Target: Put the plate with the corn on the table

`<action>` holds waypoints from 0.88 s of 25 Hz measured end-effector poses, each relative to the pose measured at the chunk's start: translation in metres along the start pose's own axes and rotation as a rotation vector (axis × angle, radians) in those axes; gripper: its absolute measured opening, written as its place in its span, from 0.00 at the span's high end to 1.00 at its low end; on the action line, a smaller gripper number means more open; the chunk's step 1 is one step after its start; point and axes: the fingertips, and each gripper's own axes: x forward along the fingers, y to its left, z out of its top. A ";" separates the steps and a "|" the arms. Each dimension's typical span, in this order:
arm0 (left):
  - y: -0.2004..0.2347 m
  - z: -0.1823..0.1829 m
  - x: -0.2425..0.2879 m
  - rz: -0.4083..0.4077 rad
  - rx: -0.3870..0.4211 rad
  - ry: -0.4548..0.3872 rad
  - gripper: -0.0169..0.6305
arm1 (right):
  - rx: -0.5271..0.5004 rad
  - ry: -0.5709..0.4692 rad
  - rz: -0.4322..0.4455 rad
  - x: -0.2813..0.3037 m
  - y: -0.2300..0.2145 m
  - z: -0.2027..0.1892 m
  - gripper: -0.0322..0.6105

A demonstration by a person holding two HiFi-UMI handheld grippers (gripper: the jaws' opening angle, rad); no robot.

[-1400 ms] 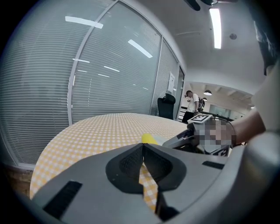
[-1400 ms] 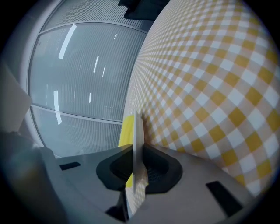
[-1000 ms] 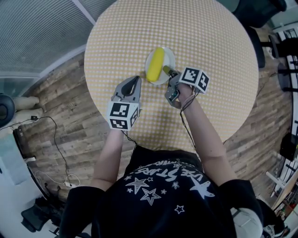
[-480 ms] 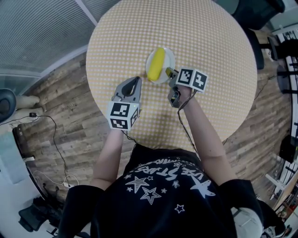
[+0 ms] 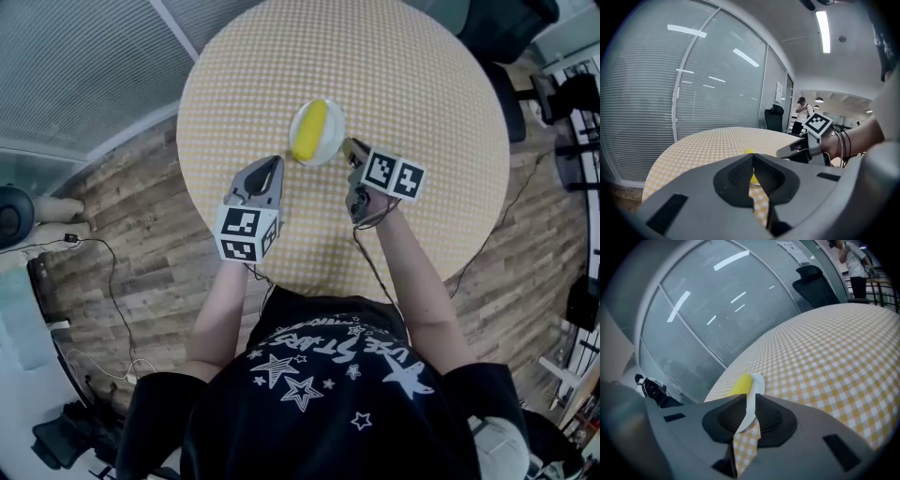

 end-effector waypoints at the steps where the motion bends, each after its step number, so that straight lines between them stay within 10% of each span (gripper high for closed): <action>1: -0.003 0.002 -0.003 0.003 0.003 -0.006 0.96 | -0.032 -0.021 0.013 -0.006 0.005 0.003 0.85; 22: -0.139 0.022 -0.052 0.067 0.059 -0.062 0.96 | -0.447 -0.111 0.232 -0.148 0.036 -0.012 0.90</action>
